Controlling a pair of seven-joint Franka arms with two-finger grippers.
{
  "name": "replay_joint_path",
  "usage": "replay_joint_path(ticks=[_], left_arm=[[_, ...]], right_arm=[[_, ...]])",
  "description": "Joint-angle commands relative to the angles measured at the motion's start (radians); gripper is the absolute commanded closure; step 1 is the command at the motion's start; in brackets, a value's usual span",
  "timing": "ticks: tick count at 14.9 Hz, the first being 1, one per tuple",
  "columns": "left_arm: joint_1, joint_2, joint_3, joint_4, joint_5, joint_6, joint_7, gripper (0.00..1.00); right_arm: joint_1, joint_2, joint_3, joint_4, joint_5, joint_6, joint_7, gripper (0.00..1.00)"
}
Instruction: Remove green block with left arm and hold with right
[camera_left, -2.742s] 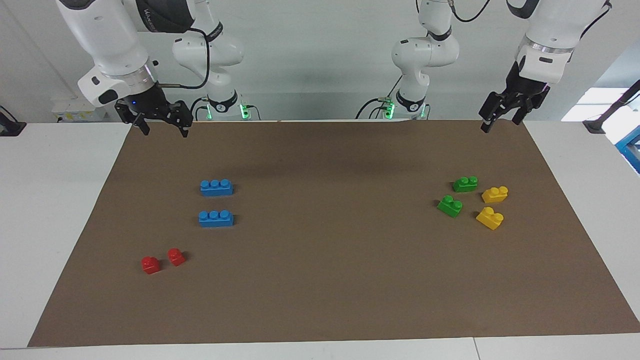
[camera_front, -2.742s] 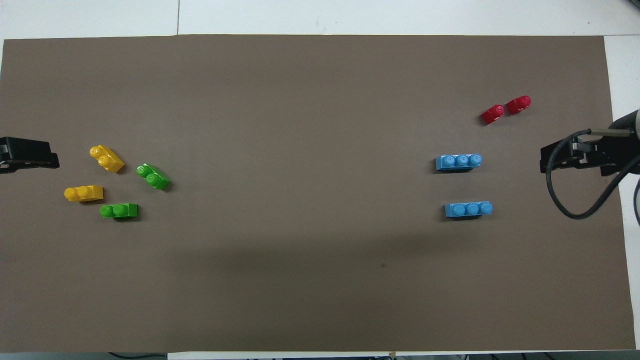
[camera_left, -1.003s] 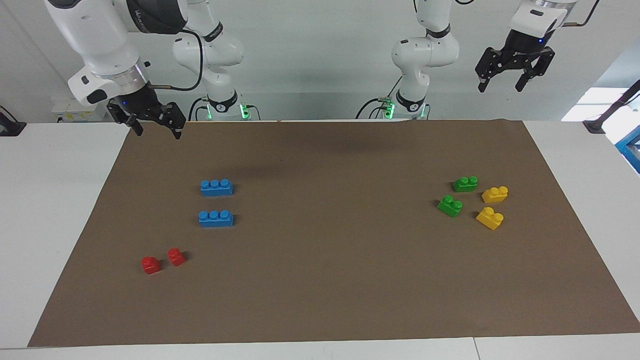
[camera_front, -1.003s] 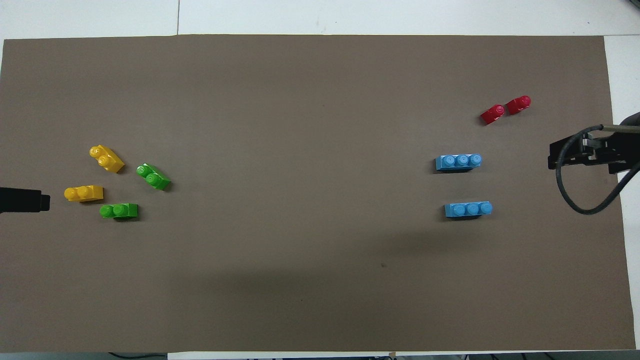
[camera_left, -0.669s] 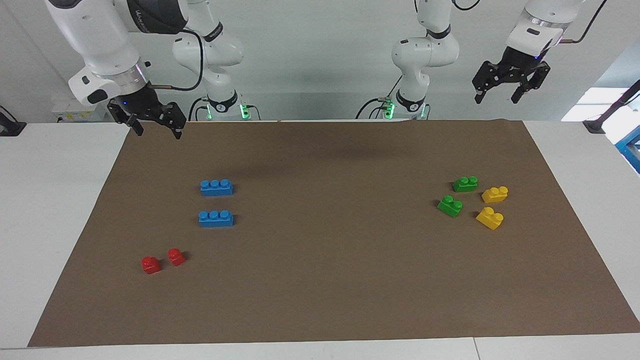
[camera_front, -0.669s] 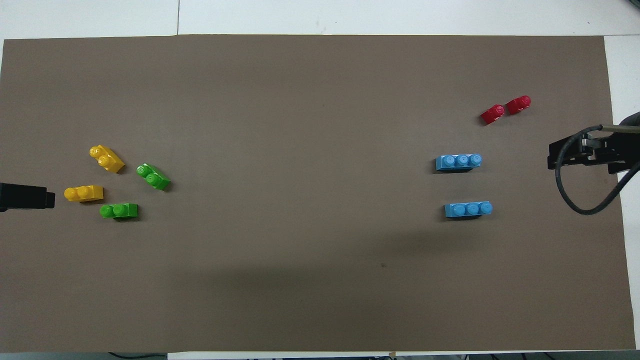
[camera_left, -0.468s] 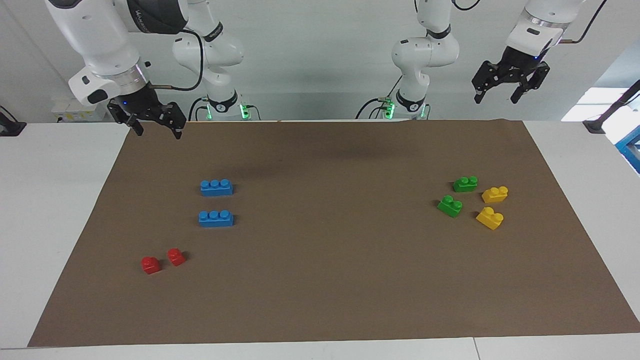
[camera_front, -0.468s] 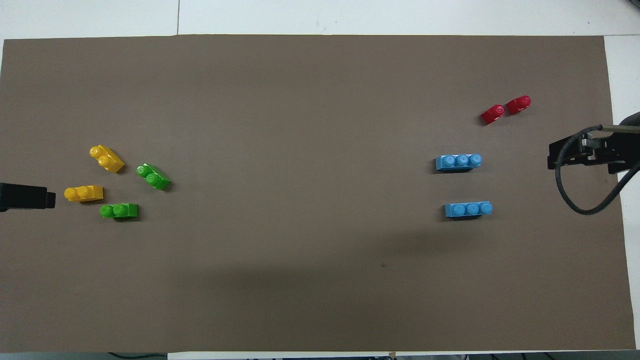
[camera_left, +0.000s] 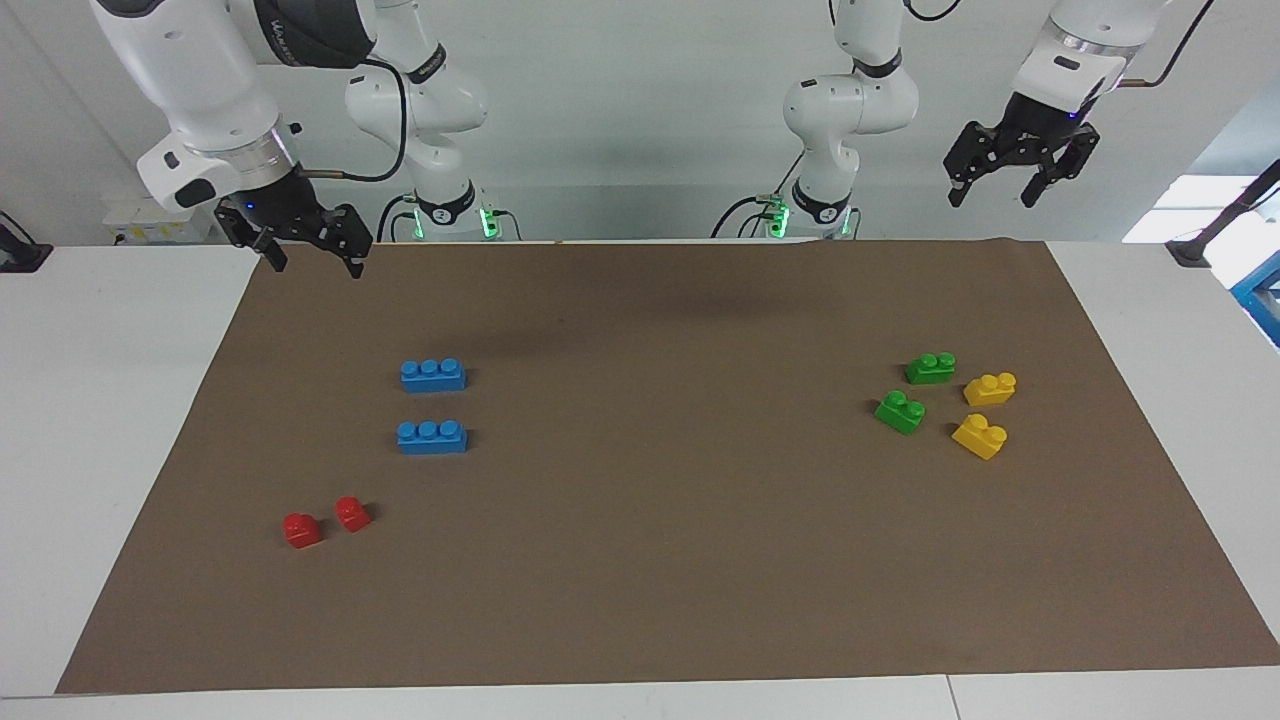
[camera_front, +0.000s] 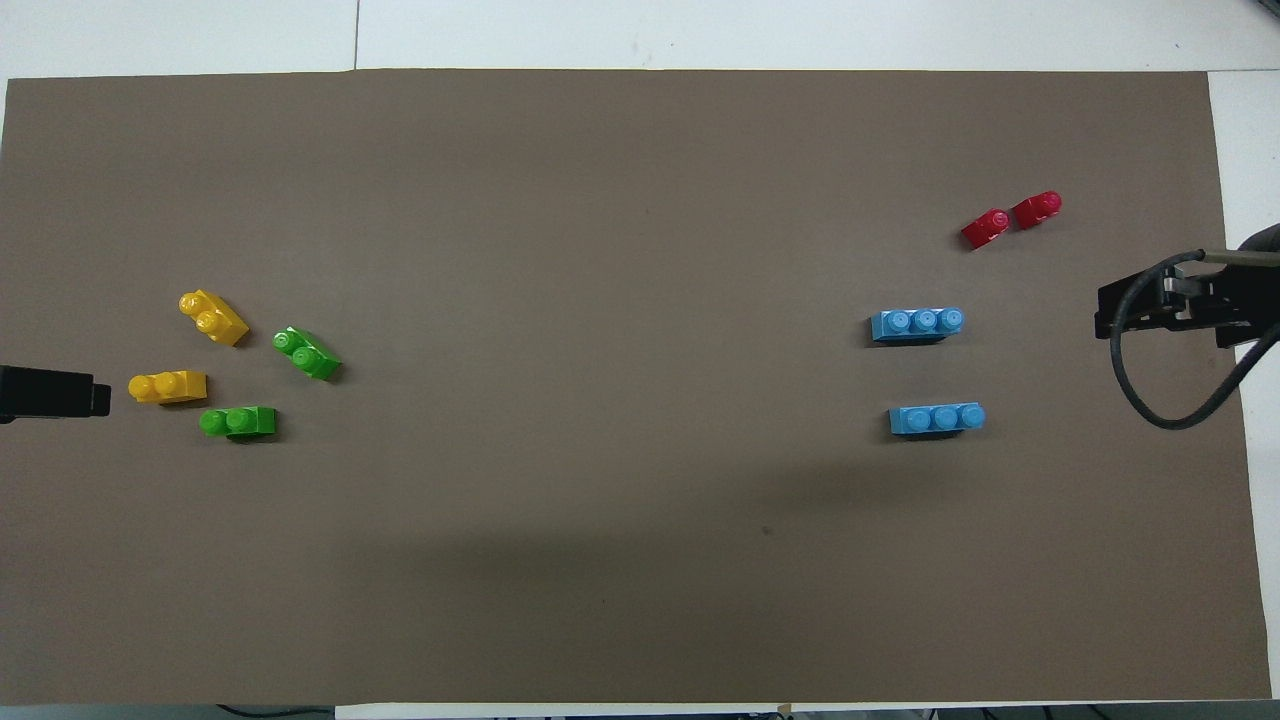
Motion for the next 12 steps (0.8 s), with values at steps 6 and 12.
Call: replay_joint_path(ticks=[6, 12], left_arm=[[-0.006, 0.0, -0.011, 0.011, -0.034, 0.014, 0.003, 0.0], [-0.024, 0.158, 0.003, 0.12, -0.033, 0.001, 0.003, 0.0]], right_arm=[[-0.007, -0.025, 0.007, -0.032, -0.006, 0.022, 0.015, 0.0], [-0.003, -0.025, 0.008, -0.032, -0.006, 0.024, 0.015, 0.0]])
